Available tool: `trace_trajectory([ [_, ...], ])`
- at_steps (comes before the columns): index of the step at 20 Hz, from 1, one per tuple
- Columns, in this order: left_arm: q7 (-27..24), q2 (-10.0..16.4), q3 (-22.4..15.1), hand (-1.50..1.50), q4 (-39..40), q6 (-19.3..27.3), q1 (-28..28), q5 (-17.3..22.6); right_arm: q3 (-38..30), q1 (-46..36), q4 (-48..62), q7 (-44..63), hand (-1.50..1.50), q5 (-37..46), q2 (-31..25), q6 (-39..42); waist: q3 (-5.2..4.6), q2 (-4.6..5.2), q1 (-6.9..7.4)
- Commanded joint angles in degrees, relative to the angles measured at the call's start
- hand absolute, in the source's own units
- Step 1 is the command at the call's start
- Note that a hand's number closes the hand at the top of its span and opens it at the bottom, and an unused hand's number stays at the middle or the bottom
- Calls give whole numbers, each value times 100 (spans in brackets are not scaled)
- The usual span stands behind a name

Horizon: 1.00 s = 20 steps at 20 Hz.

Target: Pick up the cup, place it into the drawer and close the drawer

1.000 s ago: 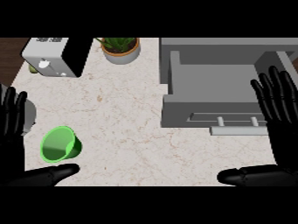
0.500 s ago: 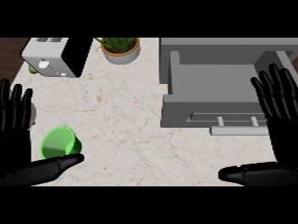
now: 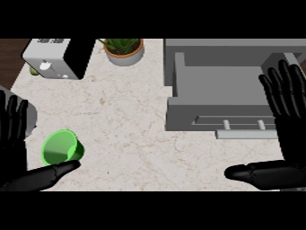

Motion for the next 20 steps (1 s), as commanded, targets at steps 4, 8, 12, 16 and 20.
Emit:
trace_trajectory([
  [4,-308,-73,-398,-150,516,421,139,-123,-198,273,-246,32,-150,-201,-141,180,0,0,-14],
  [8,-218,58,214,-150,361,-150,621,202,-81,73,-288,228,-150,-125,-69,48,0,-3,6],
  [12,-1058,-73,54,-150,1319,82,572,-4,-127,104,-644,592,-150,-264,-146,49,-1,-2,-11],
  [16,-1279,96,599,-150,1496,-369,839,371,279,61,-174,130,-150,324,148,-151,-1,-1,14],
  [20,-1649,-70,499,-150,2564,-120,73,58,-212,93,-185,158,-150,-238,-164,209,0,2,-18],
])
